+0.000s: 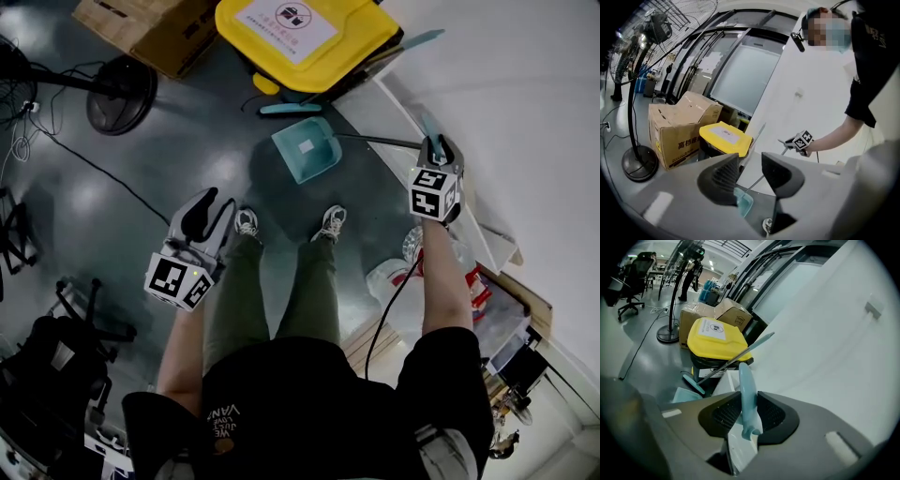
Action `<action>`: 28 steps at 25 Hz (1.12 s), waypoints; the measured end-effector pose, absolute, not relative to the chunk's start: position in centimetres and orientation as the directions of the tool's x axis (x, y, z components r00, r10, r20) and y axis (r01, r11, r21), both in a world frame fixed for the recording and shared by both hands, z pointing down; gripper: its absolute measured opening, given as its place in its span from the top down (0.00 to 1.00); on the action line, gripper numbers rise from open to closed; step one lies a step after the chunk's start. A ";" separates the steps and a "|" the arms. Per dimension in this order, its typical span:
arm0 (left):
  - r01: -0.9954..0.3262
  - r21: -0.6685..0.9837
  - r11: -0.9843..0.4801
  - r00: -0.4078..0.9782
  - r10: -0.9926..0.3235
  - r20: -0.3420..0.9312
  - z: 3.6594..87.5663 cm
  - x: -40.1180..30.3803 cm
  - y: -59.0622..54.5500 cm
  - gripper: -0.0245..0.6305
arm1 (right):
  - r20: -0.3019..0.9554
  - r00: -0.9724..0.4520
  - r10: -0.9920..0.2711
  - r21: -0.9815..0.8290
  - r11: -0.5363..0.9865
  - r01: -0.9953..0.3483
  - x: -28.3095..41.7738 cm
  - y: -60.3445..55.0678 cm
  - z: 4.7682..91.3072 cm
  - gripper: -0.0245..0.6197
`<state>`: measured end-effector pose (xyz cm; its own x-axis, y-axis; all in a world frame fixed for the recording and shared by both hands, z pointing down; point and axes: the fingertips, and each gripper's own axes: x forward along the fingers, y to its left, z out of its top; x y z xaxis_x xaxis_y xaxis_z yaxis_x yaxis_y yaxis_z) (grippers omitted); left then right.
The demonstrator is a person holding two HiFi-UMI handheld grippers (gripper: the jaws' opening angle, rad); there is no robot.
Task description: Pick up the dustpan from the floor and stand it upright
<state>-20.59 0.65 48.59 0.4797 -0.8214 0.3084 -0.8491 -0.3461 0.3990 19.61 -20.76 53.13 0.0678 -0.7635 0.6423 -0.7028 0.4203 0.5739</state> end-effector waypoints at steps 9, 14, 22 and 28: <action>-0.835 0.396 -0.383 0.514 -0.800 0.309 47.8 -20.4 1.0 0.72 | 0.631 0.081 -0.771 0.611 0.430 -0.664 19.2 -21.2 52.7 0.81; -0.826 0.396 -0.400 0.531 -0.789 0.309 47.8 -20.2 0.6 0.72 | 0.625 0.058 -0.779 0.639 0.467 -0.611 18.2 -21.1 52.9 0.81; -0.799 0.386 -0.461 0.577 -0.769 0.277 46.4 -18.5 -0.7 0.72 | 0.669 -0.035 -0.743 0.597 0.564 -0.570 16.8 -18.7 53.4 0.81; -0.776 0.372 -0.509 0.612 -0.748 0.254 44.5 -16.9 -1.8 0.72 | 0.700 -0.049 -0.712 0.540 0.573 -0.616 17.3 -15.7 54.3 0.80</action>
<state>-16.85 -1.84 44.47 0.6124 -0.7485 0.2545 -0.7765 -0.5090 0.3716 17.25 -15.66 54.29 -0.0488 -0.7123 0.7002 -0.6159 0.5734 0.5403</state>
